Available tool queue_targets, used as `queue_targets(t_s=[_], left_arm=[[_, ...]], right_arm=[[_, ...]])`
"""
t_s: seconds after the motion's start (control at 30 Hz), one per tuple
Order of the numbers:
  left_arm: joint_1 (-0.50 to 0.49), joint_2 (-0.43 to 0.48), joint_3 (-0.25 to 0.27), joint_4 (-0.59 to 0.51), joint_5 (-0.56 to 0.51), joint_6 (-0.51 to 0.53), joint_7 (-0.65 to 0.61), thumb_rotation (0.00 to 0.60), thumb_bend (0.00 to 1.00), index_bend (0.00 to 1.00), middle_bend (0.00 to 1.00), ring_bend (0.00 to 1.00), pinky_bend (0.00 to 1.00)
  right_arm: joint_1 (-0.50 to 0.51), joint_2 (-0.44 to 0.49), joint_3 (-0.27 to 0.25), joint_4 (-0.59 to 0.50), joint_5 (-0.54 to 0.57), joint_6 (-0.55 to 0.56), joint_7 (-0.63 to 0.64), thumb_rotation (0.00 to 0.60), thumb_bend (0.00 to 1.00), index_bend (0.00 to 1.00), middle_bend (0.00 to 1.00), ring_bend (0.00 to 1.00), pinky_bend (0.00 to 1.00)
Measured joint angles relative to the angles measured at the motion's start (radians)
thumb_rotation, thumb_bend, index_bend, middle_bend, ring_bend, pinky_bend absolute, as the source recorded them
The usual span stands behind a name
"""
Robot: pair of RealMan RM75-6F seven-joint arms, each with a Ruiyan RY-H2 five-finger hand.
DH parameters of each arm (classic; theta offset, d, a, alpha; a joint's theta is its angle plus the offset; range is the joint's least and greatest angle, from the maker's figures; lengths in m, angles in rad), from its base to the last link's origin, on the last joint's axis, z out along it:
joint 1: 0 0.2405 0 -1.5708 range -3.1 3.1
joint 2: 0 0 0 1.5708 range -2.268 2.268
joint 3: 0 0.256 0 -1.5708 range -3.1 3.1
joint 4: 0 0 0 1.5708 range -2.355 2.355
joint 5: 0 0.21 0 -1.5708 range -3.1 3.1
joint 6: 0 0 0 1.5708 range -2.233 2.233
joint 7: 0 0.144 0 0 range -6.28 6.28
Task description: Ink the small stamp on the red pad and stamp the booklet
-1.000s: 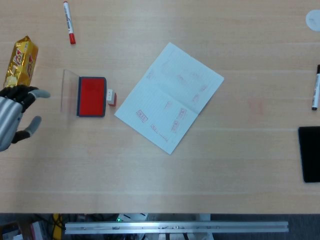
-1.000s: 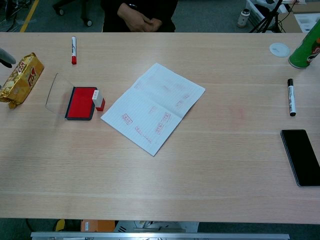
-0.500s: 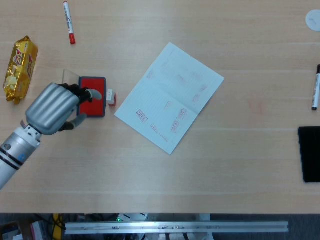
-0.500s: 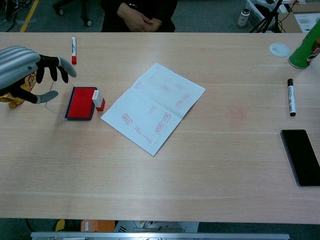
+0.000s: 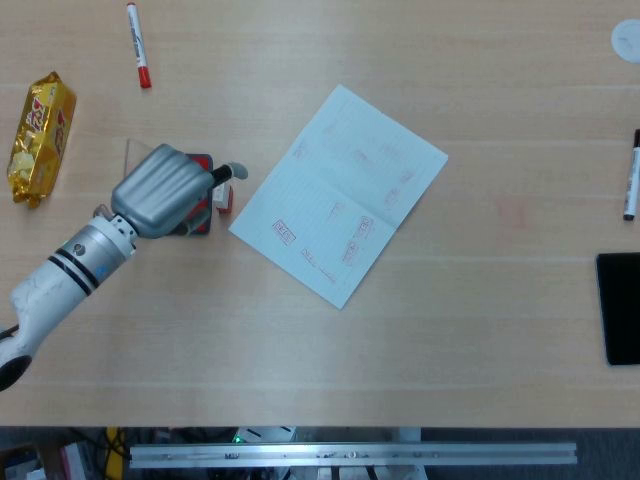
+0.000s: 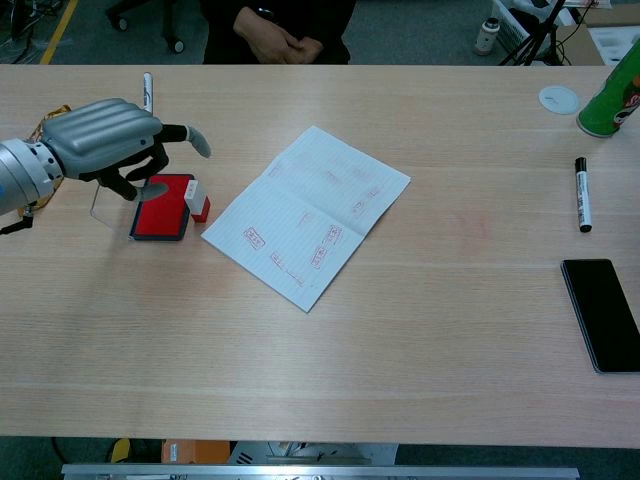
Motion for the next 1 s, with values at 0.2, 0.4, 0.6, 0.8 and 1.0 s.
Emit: queue_targets(t_s=[0.2,0.4,0.6,0.8,1.0], left_arm=[[-0.048,-0.048,0.008,0.054,-0.006,-0.044,0.037,0.600,0.33,0.25,0.92,0.93,1.00],[-0.086,-0.100,0.016,0.132,-0.003,-0.061,0.052,0.600,0.31,0.30,0.95,0.94,1.00],[-0.108,-0.137,0.046,0.212,0.028,-0.043,0.031,0.600,0.25,0.33,1.00,0.99,1.00],[-0.119,-0.160,0.091,0.282,0.063,-0.021,-0.013,0.600,0.24,0.34,1.00,1.00,1.00],[-0.128,-0.194,0.118,0.355,0.079,-0.005,-0.046,0.600,0.24,0.35,1.00,1.00,1.00]], right_arm=[[-0.003,0.001,-0.004,-0.004,0.004,0.001,-0.005,0.600,0.19,0.37,0.42,0.35,0.44],[-0.007,0.002,-0.007,-0.006,0.011,0.003,-0.008,0.600,0.19,0.37,0.42,0.36,0.45],[-0.012,0.004,-0.010,-0.006,0.018,0.005,-0.009,0.600,0.19,0.37,0.42,0.36,0.47],[-0.014,0.002,-0.012,-0.002,0.024,0.002,-0.009,0.600,0.19,0.37,0.42,0.37,0.47],[-0.013,-0.001,-0.012,-0.003,0.030,-0.003,-0.014,0.600,0.19,0.37,0.42,0.37,0.47]])
